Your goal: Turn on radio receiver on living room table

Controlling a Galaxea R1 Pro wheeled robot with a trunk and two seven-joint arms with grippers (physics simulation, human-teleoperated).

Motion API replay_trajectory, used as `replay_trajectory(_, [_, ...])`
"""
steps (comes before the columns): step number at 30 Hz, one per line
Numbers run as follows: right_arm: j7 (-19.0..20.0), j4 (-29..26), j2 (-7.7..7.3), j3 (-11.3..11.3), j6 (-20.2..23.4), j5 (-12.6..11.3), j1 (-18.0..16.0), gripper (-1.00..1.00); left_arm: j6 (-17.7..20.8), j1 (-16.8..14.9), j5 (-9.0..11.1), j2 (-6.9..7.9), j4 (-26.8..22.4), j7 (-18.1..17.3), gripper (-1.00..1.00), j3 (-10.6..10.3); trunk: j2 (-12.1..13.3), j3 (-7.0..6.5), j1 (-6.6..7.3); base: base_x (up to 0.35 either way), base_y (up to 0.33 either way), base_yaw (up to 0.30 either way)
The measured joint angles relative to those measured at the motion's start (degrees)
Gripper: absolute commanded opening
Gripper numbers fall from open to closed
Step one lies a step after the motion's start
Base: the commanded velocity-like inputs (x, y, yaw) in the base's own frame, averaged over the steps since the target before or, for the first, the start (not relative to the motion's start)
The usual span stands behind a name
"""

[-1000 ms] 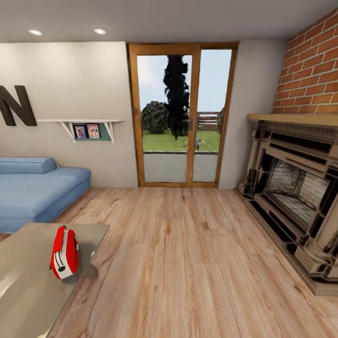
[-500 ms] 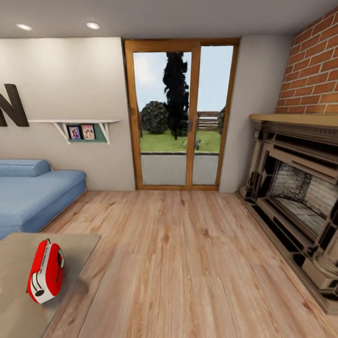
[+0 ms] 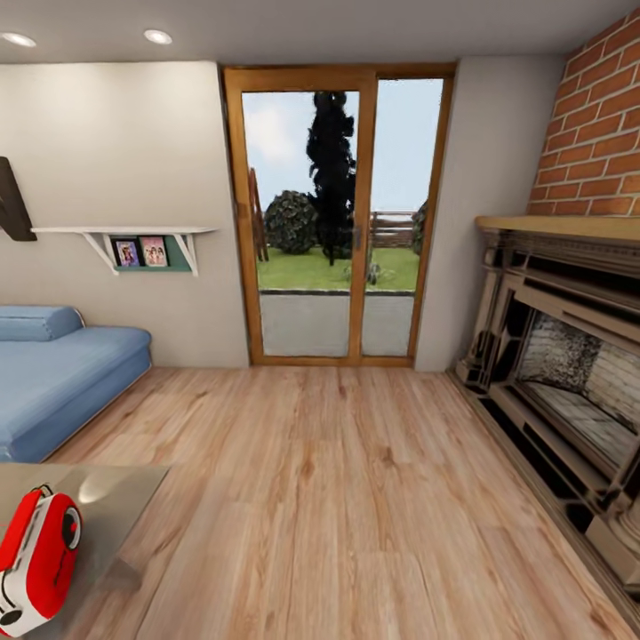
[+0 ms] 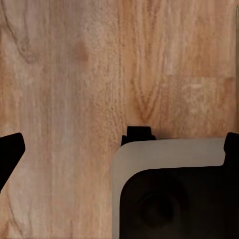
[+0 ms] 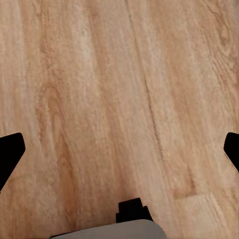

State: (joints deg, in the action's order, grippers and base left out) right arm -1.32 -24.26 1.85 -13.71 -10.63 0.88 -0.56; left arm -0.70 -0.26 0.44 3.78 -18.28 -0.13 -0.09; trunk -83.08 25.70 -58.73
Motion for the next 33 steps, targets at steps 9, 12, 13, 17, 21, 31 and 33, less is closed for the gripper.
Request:
replay_trajectory(9, [0.0,0.0,0.0,0.0,0.0,0.0,0.0,1.0,0.0,0.0,0.0,0.0,0.0,0.0,1.0,0.0,0.0,0.0,0.0,0.329,-0.099,0.0])
replay_trajectory(12, [0.0,0.0,0.0,0.0,0.0,0.0,0.0,1.0,0.0,0.0,0.0,0.0,0.0,0.0,1.0,0.0,0.0,0.0,0.0,0.329,-0.027,0.0])
replay_trajectory(13, [0.0,0.0,0.0,0.0,0.0,0.0,0.0,1.0,0.0,0.0,0.0,0.0,0.0,0.0,1.0,0.0,0.0,0.0,0.0,0.329,-0.012,0.0])
replay_trajectory(17, [0.0,0.0,0.0,0.0,0.0,0.0,0.0,1.0,0.0,0.0,0.0,0.0,0.0,0.0,1.0,0.0,0.0,0.0,0.0,0.329,-0.004,0.0])
replay_trajectory(21, [0.0,0.0,0.0,0.0,0.0,0.0,0.0,1.0,0.0,0.0,0.0,0.0,0.0,0.0,1.0,0.0,0.0,0.0,0.0,0.329,0.0,0.0])
replay_trajectory(31, [0.0,0.0,0.0,0.0,0.0,0.0,0.0,1.0,0.0,0.0,0.0,0.0,0.0,0.0,1.0,0.0,0.0,0.0,0.0,0.329,0.0,0.0])
replay_trajectory(33, [0.0,0.0,0.0,0.0,0.0,0.0,0.0,1.0,0.0,0.0,0.0,0.0,0.0,0.0,1.0,0.0,0.0,0.0,0.0,0.329,0.0,0.0])
